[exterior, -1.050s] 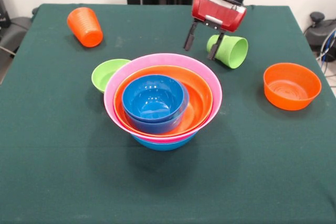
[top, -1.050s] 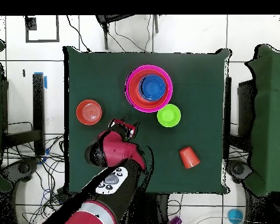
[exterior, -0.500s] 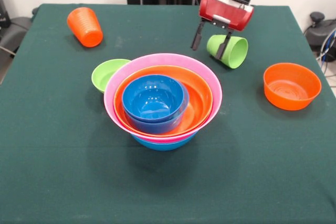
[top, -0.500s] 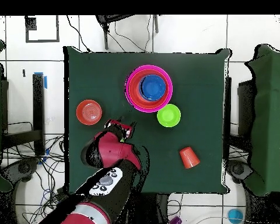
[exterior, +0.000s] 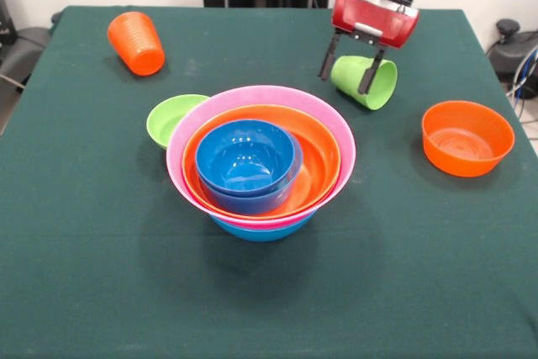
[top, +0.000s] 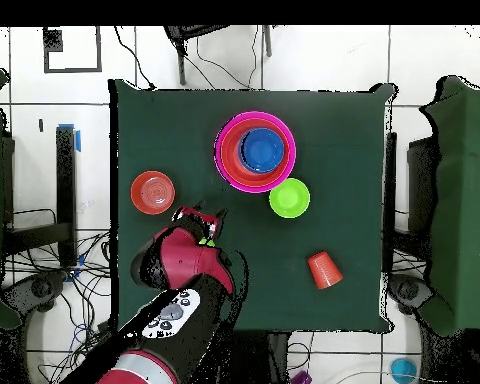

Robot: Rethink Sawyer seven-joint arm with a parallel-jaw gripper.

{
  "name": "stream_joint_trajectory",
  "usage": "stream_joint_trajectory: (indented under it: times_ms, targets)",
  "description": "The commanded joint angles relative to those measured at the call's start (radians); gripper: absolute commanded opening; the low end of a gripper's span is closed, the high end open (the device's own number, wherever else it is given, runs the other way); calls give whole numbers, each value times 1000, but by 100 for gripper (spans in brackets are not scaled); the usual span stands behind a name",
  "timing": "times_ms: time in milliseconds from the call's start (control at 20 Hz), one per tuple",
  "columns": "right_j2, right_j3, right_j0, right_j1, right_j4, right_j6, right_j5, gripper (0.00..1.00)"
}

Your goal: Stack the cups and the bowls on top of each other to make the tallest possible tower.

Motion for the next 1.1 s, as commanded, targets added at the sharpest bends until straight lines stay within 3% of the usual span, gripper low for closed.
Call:
stream_joint_trajectory:
  times_ms: [50, 350, 1100]
  targets:
    - [101, -19, 29, 20, 51, 152, 83, 100]
    - [98, -25, 44, 45, 72, 159, 68, 100]
    - [63, -75, 126, 69, 161, 135, 158, 100]
